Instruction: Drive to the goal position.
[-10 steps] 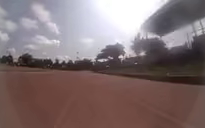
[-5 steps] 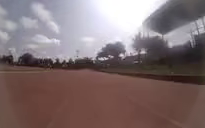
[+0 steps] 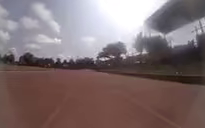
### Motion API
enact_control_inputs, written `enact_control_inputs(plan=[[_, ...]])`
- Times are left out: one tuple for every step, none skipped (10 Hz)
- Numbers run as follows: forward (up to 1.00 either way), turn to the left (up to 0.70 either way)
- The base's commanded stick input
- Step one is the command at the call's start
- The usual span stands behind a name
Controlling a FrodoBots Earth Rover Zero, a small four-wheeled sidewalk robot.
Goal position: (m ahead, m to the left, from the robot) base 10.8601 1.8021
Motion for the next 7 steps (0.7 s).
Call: enact_control_inputs(plan=[[0.70,0.00],[0.70,0.00],[0.70,0.00],[0.70,0.00],[0.70,0.00],[0.70,0.00],[0.70,0.00]])
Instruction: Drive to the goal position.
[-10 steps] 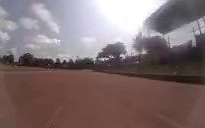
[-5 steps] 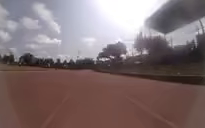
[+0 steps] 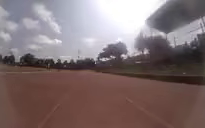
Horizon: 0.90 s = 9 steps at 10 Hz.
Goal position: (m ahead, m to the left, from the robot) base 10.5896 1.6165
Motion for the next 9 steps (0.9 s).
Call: enact_control_inputs(plan=[[0.70,0.00],[0.70,0.00],[0.70,0.00],[0.70,0.00],[0.70,0.00],[0.70,0.00],[0.70,0.00],[0.70,0.00],[0.70,0.00]])
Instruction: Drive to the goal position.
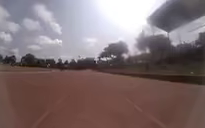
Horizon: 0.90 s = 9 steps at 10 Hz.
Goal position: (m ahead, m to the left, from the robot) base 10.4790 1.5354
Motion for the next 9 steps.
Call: enact_control_inputs(plan=[[0.70,0.00],[0.70,0.00],[0.70,0.00],[0.70,0.00],[0.70,0.00],[0.70,0.00],[0.70,0.00],[0.70,0.00],[0.70,0.00]])
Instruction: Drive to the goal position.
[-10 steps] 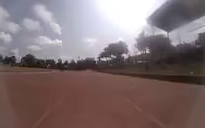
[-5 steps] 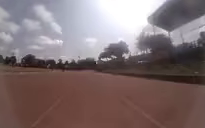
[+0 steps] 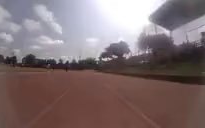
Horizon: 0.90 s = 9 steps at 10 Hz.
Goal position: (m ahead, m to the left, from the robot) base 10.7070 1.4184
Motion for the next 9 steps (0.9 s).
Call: enact_control_inputs(plan=[[0.70,0.00],[0.70,0.00],[0.70,0.00],[0.70,0.00],[0.70,0.00],[0.70,0.00],[0.70,0.00],[0.70,0.00],[0.70,0.00]])
